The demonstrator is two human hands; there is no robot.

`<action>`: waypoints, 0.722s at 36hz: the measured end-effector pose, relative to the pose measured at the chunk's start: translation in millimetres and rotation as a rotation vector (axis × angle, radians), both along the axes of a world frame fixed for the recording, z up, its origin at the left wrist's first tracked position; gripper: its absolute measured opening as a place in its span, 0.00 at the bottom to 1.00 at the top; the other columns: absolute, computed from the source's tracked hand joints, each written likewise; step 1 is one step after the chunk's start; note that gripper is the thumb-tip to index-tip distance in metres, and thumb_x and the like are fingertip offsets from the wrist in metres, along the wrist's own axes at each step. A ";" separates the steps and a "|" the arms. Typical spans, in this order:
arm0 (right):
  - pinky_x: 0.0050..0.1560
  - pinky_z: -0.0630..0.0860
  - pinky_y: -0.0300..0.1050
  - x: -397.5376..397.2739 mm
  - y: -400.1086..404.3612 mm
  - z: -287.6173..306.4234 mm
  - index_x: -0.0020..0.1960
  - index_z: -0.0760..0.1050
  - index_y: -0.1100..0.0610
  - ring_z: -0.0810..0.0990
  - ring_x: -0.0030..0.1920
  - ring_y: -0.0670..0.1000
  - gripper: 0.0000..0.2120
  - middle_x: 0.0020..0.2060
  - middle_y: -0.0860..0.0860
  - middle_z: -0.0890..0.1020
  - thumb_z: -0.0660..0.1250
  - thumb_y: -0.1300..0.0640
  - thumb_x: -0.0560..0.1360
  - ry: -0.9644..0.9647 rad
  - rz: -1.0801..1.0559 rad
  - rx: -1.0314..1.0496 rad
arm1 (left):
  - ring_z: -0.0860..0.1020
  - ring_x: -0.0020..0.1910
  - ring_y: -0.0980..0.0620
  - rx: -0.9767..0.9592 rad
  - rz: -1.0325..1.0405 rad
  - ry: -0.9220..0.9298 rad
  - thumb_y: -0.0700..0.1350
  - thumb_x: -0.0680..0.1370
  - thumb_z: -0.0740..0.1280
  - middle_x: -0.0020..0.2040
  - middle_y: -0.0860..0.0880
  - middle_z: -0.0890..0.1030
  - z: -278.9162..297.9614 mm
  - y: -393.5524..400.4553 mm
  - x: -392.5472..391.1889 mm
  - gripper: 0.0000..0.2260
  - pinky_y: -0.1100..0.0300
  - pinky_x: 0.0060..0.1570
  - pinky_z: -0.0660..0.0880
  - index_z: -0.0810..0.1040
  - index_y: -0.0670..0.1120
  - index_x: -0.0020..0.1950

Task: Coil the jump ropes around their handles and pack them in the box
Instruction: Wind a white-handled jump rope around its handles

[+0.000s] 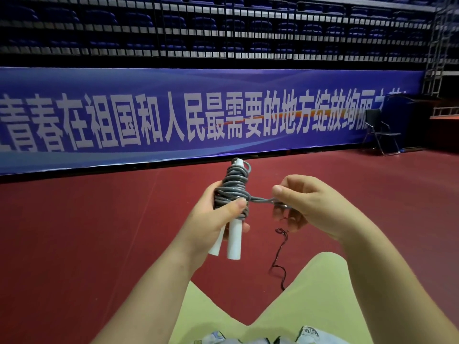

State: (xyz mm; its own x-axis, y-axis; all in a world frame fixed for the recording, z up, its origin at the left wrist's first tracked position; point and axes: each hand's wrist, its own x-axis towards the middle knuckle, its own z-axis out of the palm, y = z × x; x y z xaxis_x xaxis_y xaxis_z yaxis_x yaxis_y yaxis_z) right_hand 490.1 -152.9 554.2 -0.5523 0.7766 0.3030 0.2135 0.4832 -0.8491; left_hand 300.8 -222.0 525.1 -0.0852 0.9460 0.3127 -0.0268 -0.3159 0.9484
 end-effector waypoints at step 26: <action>0.67 0.71 0.50 -34.9 -0.7 -11.5 0.52 0.79 0.60 0.76 0.65 0.57 0.11 0.62 0.61 0.79 0.59 0.63 0.76 0.867 0.684 -0.390 | 0.84 0.45 0.51 0.060 0.126 0.159 0.39 0.75 0.70 0.51 0.48 0.83 2.1 4.9 -12.6 0.20 0.57 0.50 0.79 0.71 0.57 0.61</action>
State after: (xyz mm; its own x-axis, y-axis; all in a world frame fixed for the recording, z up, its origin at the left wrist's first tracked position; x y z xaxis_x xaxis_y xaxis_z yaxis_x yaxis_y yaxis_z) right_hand 455.1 -153.6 542.8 -0.6167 0.5210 0.5901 -0.7131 -0.0524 -0.6991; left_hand 288.2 -217.1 527.2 -0.1468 0.9101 0.3876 0.1652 -0.3638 0.9167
